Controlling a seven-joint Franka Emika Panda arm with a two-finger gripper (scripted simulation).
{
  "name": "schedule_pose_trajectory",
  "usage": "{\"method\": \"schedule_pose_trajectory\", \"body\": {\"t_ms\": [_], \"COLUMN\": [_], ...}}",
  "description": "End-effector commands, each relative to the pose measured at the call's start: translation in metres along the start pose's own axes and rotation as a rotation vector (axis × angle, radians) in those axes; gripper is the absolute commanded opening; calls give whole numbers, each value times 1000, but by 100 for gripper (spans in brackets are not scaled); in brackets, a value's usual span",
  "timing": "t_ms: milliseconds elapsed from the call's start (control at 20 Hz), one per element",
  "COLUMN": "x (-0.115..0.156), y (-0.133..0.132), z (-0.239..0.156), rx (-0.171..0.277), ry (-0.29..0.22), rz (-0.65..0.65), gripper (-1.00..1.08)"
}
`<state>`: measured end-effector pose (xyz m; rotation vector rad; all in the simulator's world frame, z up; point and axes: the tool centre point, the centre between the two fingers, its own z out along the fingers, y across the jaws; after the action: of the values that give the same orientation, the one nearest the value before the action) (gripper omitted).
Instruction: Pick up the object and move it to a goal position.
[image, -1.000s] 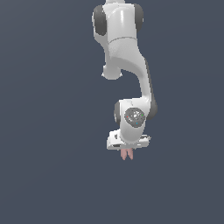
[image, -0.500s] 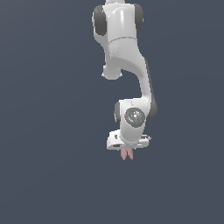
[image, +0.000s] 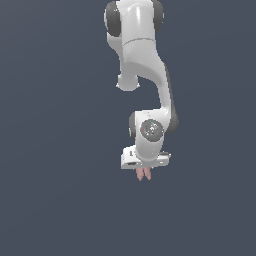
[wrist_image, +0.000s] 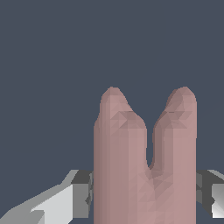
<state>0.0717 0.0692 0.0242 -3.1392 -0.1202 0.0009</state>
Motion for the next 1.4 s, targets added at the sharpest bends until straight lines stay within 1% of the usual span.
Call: {"method": "schedule_pose_trajectory", "body": {"t_ms": [0, 250, 500, 1350], "x": [-5, -20, -44, -148], "y": [4, 17, 36, 124], "z": [-5, -20, -43, -146], "rx": [0, 0, 0, 1], "ry": [1, 1, 1, 1], "rz": [0, 0, 0, 1], "gripper": [-100, -100, -100, -100]}}
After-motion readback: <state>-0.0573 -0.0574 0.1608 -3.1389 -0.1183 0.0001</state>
